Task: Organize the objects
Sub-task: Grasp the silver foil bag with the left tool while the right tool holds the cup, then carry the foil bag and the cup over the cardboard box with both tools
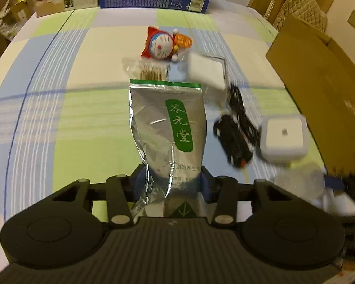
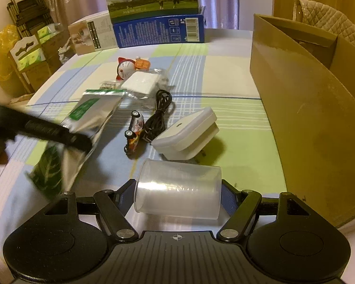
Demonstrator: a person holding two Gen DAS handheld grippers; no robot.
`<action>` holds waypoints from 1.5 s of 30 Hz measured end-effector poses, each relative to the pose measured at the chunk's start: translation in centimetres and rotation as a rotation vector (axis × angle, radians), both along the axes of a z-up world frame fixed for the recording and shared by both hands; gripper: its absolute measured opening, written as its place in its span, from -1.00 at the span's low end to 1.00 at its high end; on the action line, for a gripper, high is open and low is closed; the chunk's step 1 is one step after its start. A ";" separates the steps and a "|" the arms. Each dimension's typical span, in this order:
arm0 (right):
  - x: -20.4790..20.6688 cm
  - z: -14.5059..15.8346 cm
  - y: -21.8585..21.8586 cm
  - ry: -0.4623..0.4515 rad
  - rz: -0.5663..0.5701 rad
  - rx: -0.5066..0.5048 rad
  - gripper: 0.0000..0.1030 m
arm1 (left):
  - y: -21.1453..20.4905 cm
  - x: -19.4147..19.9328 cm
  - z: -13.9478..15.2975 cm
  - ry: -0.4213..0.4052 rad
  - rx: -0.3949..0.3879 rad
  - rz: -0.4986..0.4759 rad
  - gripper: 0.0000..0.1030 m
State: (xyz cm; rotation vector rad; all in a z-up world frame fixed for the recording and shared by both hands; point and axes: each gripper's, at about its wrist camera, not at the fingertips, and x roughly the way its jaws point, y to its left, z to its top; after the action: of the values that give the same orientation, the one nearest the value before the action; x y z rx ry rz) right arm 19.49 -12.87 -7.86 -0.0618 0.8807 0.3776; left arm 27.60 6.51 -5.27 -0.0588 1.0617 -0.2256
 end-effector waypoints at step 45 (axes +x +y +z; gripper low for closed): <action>-4.0 2.4 -1.5 -0.070 0.014 0.041 0.37 | -1.5 -10.9 3.0 -0.037 -0.006 0.095 -0.23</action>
State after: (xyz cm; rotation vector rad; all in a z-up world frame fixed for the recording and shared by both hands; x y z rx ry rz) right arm 15.48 -14.40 -5.50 -0.0429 0.8029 0.4040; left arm 16.65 5.00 -2.30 -0.1103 1.0188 -0.1436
